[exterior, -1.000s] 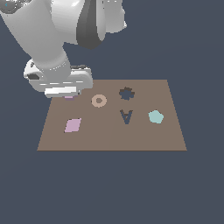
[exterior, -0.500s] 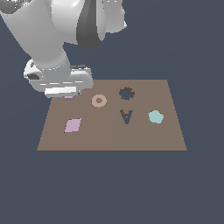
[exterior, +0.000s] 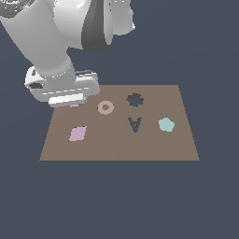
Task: Insert a designated object into the corresponding slot on a board.
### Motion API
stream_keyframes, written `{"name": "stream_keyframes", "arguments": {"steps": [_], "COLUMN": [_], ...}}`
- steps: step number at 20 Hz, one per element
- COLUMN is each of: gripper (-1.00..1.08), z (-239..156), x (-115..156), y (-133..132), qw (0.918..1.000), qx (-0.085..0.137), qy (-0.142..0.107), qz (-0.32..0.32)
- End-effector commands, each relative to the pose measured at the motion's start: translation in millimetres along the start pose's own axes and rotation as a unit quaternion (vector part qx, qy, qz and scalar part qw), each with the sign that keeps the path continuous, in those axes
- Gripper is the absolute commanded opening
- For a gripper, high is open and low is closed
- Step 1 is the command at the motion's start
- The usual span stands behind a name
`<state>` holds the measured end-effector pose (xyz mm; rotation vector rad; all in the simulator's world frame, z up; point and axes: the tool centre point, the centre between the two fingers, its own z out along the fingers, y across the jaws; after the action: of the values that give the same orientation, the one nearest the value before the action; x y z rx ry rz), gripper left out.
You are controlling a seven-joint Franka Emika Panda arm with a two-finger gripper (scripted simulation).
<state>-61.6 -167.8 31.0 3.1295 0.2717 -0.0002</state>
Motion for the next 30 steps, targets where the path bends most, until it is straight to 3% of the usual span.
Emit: {"name": "stream_keyframes", "arguments": {"steps": [1, 6, 10, 13, 16, 19, 23, 26, 30], "gripper": [-1.0, -1.0, -1.0, -1.0, -1.0, -1.0, -1.0, -1.0, -1.0], "z": [0, -1, -2, -2, -3, -4, -4, -5, -6], "x": [6, 21, 37, 50, 64, 78, 93, 101, 107], "y": [-1, -4, -9, -16, -25, -38, -59, -76, -101], "qw": [0.9997, 0.996, 0.9873, 0.9753, 0.9568, 0.9312, 0.8877, 0.8483, 0.7868], "qx": [0.0, 0.0, 0.0, -0.001, -0.001, -0.001, -0.001, -0.001, -0.001], "qy": [0.0, 0.0, 0.001, 0.001, 0.001, 0.001, 0.001, 0.001, 0.001], "qz": [-0.023, -0.089, -0.159, -0.221, -0.291, -0.365, -0.46, -0.53, -0.617]}}
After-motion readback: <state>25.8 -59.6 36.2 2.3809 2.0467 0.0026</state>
